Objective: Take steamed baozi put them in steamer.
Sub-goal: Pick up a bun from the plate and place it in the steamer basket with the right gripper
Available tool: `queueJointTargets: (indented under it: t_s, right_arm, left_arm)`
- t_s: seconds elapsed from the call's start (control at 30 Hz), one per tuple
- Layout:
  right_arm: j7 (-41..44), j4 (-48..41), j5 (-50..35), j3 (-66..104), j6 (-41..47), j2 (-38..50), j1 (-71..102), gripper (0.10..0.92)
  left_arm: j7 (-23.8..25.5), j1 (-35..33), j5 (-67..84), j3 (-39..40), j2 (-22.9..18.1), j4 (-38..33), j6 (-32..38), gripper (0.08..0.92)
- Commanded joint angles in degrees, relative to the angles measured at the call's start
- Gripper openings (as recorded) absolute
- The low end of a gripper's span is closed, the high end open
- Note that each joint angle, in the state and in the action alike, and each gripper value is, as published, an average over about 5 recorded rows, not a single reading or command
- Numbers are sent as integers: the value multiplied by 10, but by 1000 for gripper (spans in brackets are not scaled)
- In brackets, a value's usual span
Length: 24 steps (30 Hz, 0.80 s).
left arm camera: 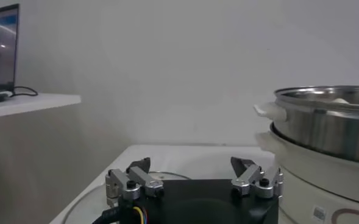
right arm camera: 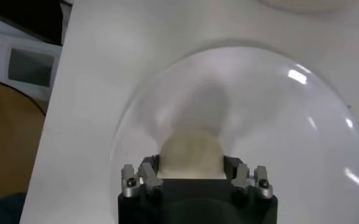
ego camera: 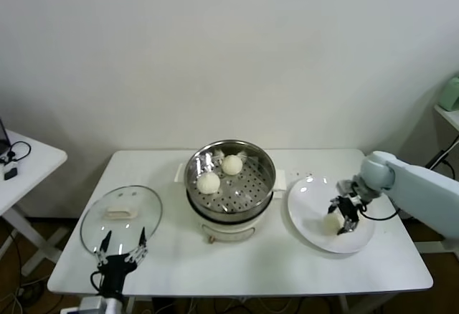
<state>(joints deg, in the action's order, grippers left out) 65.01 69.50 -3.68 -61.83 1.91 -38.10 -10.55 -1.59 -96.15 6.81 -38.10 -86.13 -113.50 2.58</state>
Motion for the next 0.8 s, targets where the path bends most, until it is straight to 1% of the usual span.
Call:
queueJointTargets:
  t_s: [0.03, 0.2, 0.33, 0.6, 0.8]
  right_arm:
    - [28, 72, 70, -84, -121, -28, -246, 679]
    - [28, 103, 181, -97, -224, -71, -332, 679]
    - [15, 127, 244, -79, -271, -106, -341, 679]
    - [0, 195, 302, -48, -282, -189, -274, 679]
    - [-5, 184, 323, -49, -280, -261, -216, 679]
  left_arm:
    - [3, 1, -5, 4, 2, -5, -4, 823]
    - [5, 1, -11, 8, 2, -7, -7, 823]
    - [6, 0, -17, 12, 6, -6, -6, 823]
    - [8, -2, -22, 13, 14, -9, -7, 823]
    - [13, -8, -22, 12, 16, -6, -5, 823]
